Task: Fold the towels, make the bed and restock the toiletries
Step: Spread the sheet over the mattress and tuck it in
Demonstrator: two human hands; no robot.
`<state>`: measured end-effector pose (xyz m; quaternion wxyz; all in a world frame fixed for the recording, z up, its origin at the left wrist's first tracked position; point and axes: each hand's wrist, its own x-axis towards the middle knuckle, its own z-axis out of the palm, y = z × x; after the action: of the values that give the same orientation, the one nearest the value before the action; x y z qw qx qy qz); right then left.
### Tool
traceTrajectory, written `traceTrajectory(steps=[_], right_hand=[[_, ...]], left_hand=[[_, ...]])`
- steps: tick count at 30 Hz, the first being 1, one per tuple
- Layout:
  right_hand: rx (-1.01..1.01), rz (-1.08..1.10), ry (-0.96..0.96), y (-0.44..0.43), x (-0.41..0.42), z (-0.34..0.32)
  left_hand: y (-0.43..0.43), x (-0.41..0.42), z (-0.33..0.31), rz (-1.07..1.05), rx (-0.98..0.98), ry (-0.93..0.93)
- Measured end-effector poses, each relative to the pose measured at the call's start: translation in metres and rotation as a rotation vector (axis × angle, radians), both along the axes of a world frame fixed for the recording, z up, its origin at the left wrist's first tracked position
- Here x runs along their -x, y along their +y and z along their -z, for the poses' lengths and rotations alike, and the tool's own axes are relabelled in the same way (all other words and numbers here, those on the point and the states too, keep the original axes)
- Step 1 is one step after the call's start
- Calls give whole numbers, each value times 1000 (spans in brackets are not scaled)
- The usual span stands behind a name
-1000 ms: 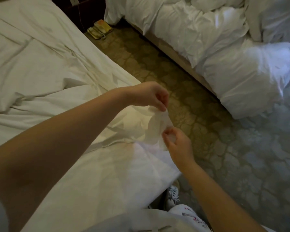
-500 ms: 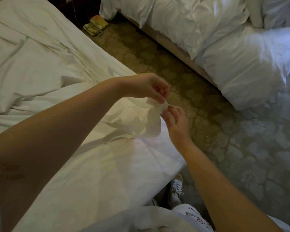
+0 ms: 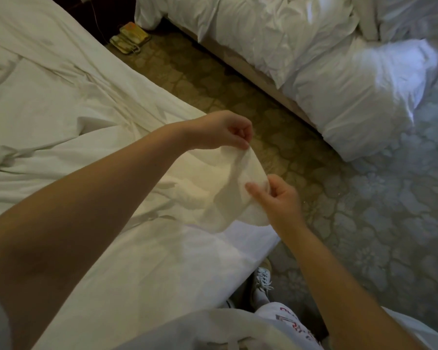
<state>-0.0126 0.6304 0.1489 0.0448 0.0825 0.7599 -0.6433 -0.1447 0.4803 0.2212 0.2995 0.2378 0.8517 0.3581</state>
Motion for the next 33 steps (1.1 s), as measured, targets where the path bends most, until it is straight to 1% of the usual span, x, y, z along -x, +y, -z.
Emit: traceTrajectory(steps=[2,5,7,8,12,15,17,19,20,22,24,26,29,30,31,32,33], right_hand=[[-53,-85,-77,-2,-3,9],[-219,-161,-150,-4,-10,25],[-263,-150,-150,-3,-18,31],[-253,-101,-152,0,-23,32],[-114,205,-73,16,-39,26],[-61,294,-39,18,-44,15],[48,363,-57,13,-48,9],[156,428,-93,6,-53,7],[187,459,-120,3,-56,7],[257,543,-159,2,-58,7],[333,642,-211,6,-59,13],[354,690,-280,9,-63,22],[333,632,-345,9,-71,35],[351,608,-359,8,-73,36],[372,589,-368,7,-75,36],[387,579,-375,6,-76,35],[403,580,-384,6,-77,32]], left_hand=[[-6,2,-3,-7,-26,-46],[-11,4,-8,-32,-42,-50],[-13,7,-10,-58,-50,-21],[-12,8,-9,-59,-37,-7],[-10,8,2,-28,55,39],[-2,6,16,-18,102,133],[3,2,31,-40,150,253],[3,-10,53,-132,186,395],[-1,-21,66,-225,189,435],[-8,-55,94,-445,156,420],[-9,-102,117,-649,89,292],[-2,-152,134,-786,43,115],[18,-210,148,-932,-9,-29],[26,-222,150,-976,-36,-140],[36,-229,151,-1046,-128,-339],[47,-232,150,-1157,-314,-615],[57,-231,147,-1269,-554,-906]])
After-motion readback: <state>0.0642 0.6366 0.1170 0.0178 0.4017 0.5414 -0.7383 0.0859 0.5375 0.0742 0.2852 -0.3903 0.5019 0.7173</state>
